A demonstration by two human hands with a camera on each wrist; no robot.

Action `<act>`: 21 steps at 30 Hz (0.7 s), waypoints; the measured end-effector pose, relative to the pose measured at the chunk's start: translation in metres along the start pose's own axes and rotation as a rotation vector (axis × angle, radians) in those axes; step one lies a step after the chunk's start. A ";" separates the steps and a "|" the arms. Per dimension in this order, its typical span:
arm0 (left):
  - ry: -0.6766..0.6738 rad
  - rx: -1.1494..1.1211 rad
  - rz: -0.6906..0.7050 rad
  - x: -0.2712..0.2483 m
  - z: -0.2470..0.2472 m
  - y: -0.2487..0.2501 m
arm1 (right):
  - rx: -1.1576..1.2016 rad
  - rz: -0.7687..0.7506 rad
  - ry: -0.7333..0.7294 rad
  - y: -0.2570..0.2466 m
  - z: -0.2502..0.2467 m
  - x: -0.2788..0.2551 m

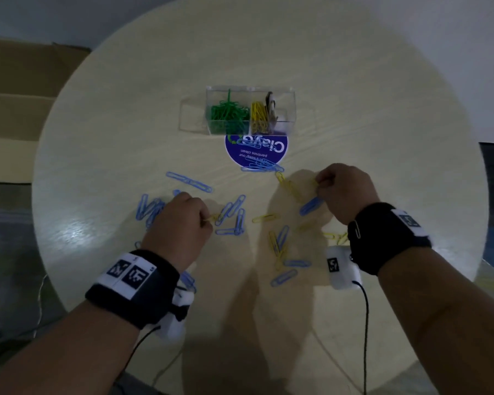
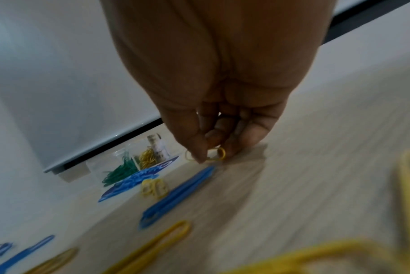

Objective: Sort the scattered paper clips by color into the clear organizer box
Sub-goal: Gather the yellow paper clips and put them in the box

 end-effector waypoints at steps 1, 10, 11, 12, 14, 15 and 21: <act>-0.015 0.015 -0.019 0.003 -0.001 0.001 | -0.003 -0.023 0.003 0.004 -0.007 -0.002; 0.052 0.064 0.271 0.001 0.007 0.030 | -0.159 -0.343 -0.054 0.073 -0.015 -0.075; 0.030 0.070 0.292 0.002 0.014 0.034 | -0.166 -0.355 -0.048 0.073 -0.010 -0.078; 0.013 0.084 0.296 0.002 0.019 0.036 | -0.165 -0.368 -0.037 0.072 -0.006 -0.080; -0.021 0.127 0.279 0.000 0.025 0.037 | -0.166 -0.396 -0.008 0.066 -0.002 -0.081; -0.031 0.146 0.272 -0.002 0.026 0.037 | -0.169 -0.394 0.004 0.065 -0.001 -0.081; -0.010 0.192 0.252 -0.017 0.013 0.022 | -0.121 -0.310 -0.050 0.056 0.009 -0.081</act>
Point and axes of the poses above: each hand's wrist, its own x-axis towards the middle knuckle, its own z-axis out of the palm, y = z × x, the point moved 2 cm from there along x, towards the middle knuckle, and after that the axes turned 8 degrees about z, right-handed, at the moved point
